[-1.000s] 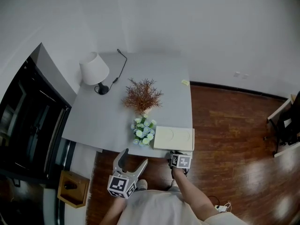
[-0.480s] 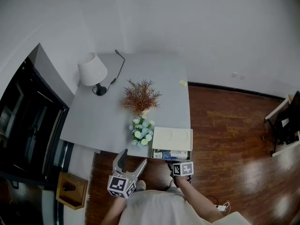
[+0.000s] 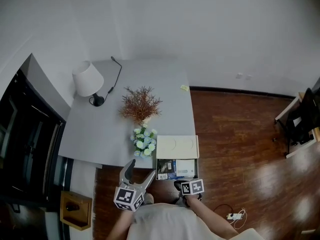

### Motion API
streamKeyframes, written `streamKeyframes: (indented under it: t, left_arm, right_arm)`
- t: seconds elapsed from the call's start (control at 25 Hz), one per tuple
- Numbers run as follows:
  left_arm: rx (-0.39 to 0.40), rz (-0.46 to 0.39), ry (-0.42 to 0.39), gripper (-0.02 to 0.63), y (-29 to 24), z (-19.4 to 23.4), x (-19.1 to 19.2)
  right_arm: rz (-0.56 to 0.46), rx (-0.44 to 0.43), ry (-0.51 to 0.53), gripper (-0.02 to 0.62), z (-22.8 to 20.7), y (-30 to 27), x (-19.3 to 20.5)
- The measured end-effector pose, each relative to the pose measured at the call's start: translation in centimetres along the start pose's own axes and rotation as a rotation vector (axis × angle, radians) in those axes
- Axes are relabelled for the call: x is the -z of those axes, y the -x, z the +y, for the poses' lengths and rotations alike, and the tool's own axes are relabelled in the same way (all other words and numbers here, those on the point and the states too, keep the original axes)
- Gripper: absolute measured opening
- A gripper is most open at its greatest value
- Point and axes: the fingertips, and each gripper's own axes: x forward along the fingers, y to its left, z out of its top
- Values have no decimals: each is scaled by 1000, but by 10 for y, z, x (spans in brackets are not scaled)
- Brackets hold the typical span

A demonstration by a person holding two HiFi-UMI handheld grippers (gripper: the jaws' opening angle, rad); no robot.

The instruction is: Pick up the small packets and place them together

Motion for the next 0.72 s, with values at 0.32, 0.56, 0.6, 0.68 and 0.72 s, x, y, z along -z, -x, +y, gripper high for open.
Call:
streamKeyframes:
  t: [0.32, 0.56, 0.6, 0.68, 0.72]
  left_arm:
    - [29, 14, 3, 367, 2, -3, 6]
    - [48, -9, 0, 367, -8, -2, -7]
    - [53, -15, -5, 367, -10, -3, -11]
    - [63, -28, -18, 367, -13, -6, -18]
    - [65, -34, -27, 367, -13, -9, -22]
  right_arm:
    - [0, -103, 71, 110, 30, 14, 15]
    - [-448, -273, 196, 110, 87, 102, -72]
    - [-530, -261, 247, 110, 94, 120, -89]
    - [-651, -179, 371, 110, 105, 153, -121]
    - [-691, -114, 437, 110, 109, 168, -134]
